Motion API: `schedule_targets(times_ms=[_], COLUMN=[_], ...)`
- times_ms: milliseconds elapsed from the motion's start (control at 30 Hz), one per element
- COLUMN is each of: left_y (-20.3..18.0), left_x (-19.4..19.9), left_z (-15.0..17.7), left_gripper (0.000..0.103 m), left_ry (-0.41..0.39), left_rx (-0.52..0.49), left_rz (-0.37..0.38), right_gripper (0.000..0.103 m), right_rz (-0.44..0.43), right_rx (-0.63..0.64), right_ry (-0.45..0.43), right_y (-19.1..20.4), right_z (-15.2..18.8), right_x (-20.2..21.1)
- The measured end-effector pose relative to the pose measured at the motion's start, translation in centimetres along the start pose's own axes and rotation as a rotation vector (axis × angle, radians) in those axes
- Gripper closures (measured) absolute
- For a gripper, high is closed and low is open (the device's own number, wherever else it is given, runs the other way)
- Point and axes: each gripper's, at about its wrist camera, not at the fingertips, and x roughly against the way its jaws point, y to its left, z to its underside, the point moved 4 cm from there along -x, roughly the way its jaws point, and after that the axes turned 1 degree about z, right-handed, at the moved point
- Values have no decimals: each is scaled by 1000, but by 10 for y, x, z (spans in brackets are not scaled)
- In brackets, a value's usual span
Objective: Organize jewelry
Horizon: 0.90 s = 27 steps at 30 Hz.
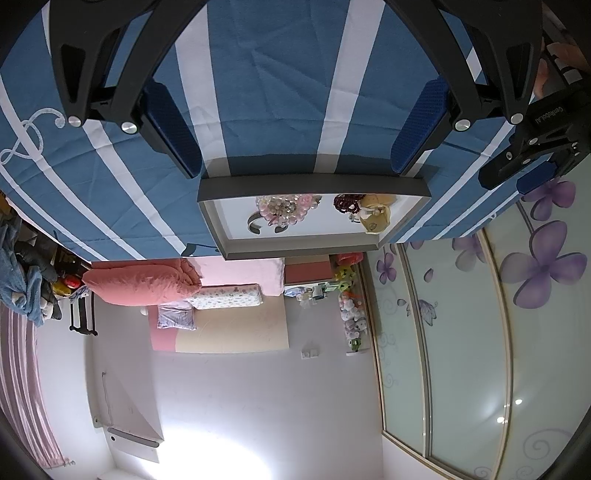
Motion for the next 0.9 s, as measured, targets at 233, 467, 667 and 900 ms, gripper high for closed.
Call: schedule_targets(times_ms=[233, 467, 667, 900], left_y=[-1, -1, -1, -1], left_x=[-2, -2, -2, -2], left_z=[1, 0, 0, 0], left_gripper=[4, 4, 4, 4], left_ry=[6, 7, 6, 7], left_rx=[1, 1, 1, 1], left_rz=[-2, -1, -1, -2], right_gripper=[2, 2, 2, 2], right_rz=[-2, -1, -2, -1], right_rx=[-4, -4, -5, -4], right_ry=[3, 4, 4, 4], right_y=[0, 0, 0, 0], right_z=[0, 0, 0, 0], right_x=[-1, -1, -1, -1])
